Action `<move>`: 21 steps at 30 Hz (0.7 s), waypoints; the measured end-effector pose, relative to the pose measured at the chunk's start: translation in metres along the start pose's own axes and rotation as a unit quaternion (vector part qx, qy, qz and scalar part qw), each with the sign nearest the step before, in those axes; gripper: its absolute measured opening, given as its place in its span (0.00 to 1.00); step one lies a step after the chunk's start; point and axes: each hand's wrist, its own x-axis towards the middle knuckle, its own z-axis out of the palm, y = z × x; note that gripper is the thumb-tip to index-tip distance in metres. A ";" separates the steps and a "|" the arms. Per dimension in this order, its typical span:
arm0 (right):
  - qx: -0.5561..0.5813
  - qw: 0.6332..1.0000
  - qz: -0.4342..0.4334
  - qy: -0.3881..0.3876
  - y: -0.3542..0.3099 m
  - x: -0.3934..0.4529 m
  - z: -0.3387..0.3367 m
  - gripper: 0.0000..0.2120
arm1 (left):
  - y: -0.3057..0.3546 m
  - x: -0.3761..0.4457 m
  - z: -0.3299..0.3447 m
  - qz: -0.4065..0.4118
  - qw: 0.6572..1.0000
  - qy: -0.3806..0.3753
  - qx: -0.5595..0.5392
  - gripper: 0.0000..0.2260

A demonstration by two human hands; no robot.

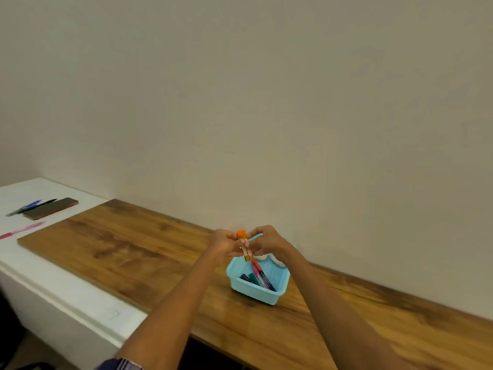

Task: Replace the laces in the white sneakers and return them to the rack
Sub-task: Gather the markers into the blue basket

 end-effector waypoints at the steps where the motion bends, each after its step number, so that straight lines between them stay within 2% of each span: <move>1: -0.027 1.000 0.004 0.000 0.005 0.002 -0.011 0.09 | -0.001 0.005 0.011 -0.006 1.000 -0.012 0.005 0.06; 3: -0.066 0.998 0.010 -0.003 0.013 0.005 -0.027 0.10 | -0.006 0.013 0.029 -0.017 1.000 -0.022 0.014 0.07; 5: -0.093 0.995 0.023 -0.002 0.025 0.014 -0.041 0.12 | -0.013 0.025 0.048 -0.023 0.999 -0.001 0.025 0.10; 9: -0.173 0.984 0.046 0.003 0.049 0.038 -0.058 0.18 | -0.034 0.048 0.082 -0.046 0.997 0.055 0.034 0.03; 11: -0.257 0.965 0.046 0.006 0.059 0.049 -0.061 0.22 | -0.047 0.058 0.088 -0.050 0.990 0.086 0.104 0.07; 13: -0.348 0.936 0.052 -0.007 0.066 0.056 -0.058 0.24 | -0.058 0.067 0.085 -0.030 0.966 0.111 0.233 0.09; 15: -0.406 0.912 0.060 -0.018 0.075 0.062 -0.049 0.22 | -0.064 0.072 0.081 -0.006 0.945 0.131 0.299 0.07; 21: -0.500 0.864 0.058 0.012 0.083 0.063 -0.024 0.09 | -0.068 0.079 0.077 -0.007 0.940 0.088 0.330 0.07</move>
